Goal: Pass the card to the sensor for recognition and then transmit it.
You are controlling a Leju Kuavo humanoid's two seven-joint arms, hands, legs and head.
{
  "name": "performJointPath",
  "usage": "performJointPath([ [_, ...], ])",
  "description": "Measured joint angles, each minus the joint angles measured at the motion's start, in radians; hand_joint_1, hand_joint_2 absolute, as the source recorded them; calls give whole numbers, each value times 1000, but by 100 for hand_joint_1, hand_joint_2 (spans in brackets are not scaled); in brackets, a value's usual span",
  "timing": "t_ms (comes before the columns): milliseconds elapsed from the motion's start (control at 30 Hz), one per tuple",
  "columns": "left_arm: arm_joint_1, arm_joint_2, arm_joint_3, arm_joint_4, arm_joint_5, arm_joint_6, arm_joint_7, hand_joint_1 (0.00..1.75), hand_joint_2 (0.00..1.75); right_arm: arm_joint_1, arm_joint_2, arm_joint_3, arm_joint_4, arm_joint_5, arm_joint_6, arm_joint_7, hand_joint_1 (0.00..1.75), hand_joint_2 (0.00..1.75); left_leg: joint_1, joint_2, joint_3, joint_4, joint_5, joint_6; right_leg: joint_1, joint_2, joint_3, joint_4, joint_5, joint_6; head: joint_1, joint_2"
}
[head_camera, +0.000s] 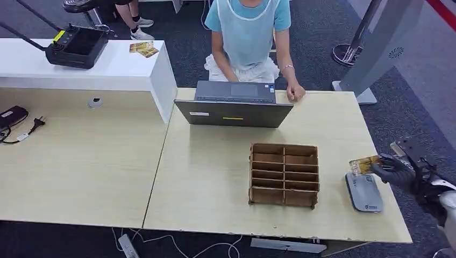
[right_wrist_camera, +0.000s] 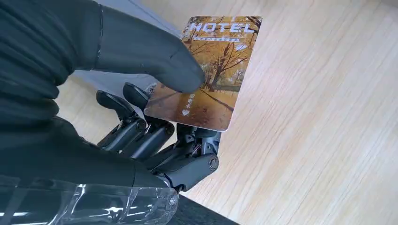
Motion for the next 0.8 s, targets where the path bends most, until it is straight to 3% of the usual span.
performJointPath([
  [800,0,0,0,0,5,2,-1,0,0,42,-16,-25,-21,9,-1,6,175,175,0,0,0,0,0,0,0,0,0,0,0,0,0,0],
])
